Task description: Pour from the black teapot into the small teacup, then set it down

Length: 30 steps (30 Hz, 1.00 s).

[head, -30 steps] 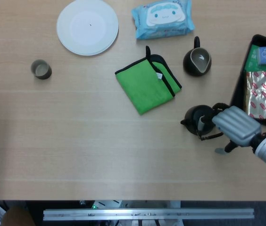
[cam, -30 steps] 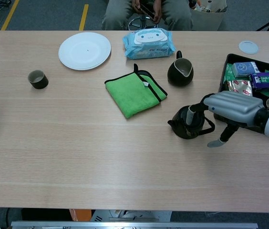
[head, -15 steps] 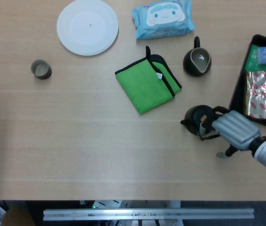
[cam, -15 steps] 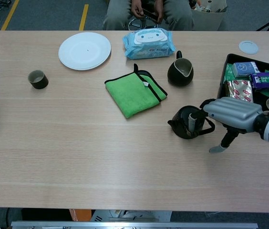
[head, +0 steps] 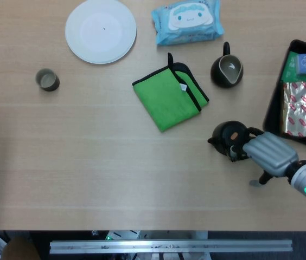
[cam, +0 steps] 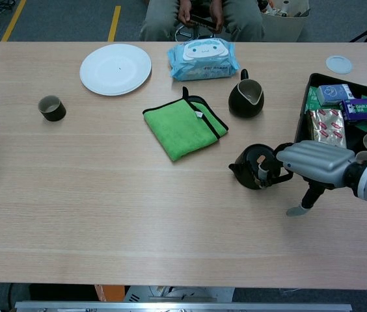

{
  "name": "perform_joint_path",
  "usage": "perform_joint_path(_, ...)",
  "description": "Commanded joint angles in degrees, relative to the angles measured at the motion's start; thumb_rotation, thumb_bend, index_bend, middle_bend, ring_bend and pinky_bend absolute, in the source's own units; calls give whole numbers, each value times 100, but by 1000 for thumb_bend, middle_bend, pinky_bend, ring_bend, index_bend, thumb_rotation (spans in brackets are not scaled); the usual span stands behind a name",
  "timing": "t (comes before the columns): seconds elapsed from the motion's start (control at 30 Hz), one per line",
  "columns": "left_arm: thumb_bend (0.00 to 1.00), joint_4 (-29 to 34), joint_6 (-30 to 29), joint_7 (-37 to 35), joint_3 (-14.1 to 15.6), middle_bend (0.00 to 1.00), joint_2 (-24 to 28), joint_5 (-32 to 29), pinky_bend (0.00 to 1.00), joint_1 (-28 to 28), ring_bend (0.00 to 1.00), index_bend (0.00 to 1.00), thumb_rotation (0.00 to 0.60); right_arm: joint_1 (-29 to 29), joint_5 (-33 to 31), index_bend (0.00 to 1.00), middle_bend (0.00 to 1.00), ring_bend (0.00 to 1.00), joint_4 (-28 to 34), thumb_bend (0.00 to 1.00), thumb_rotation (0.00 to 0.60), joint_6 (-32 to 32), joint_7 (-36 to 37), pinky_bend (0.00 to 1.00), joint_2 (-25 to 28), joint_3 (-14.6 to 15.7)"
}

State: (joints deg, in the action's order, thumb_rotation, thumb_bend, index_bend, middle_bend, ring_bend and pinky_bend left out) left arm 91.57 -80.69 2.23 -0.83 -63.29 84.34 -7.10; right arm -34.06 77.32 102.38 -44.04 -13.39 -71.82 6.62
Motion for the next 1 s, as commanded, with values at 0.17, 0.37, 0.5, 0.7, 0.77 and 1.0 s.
perform_joint_path(0.17, 441, -23, 22, -16, 0, 153, -17, -12, 129, 0, 131, 155, 600, 8, -71, 427, 451, 425, 12, 0, 600, 12, -100, 97, -7, 33)
perform_joint_path(0.37, 441, -27, 30, -19, -6, 153, -27, -4, 129, -9, 131, 155, 600, 29, -102, 434, 459, 480, 55, 0, 600, -42, -160, 89, 17, 34)
perform_joint_path(0.5, 441, -28, 44, -14, -5, 153, -29, -13, 130, -9, 131, 155, 600, 54, -114, 438, 461, 530, 68, 0, 600, -83, -232, 87, 30, 56)
perform_joint_path(0.7, 441, -39, 66, -16, -6, 152, -38, -20, 130, -16, 131, 155, 600, 67, -219, 446, 466, 561, 91, 0, 600, -81, -366, 87, 48, 86)
perform_joint_path(0.77, 441, -48, 70, -21, -8, 153, -45, -25, 130, -17, 131, 155, 600, 69, -236, 446, 466, 561, 97, 0, 600, -80, -397, 87, 48, 94)
perform_joint_path(1.0, 441, -89, 92, -49, -3, 153, -62, -37, 130, -16, 131, 155, 600, 87, -273, 457, 476, 561, 115, 0, 600, -65, -500, 87, 33, 152)
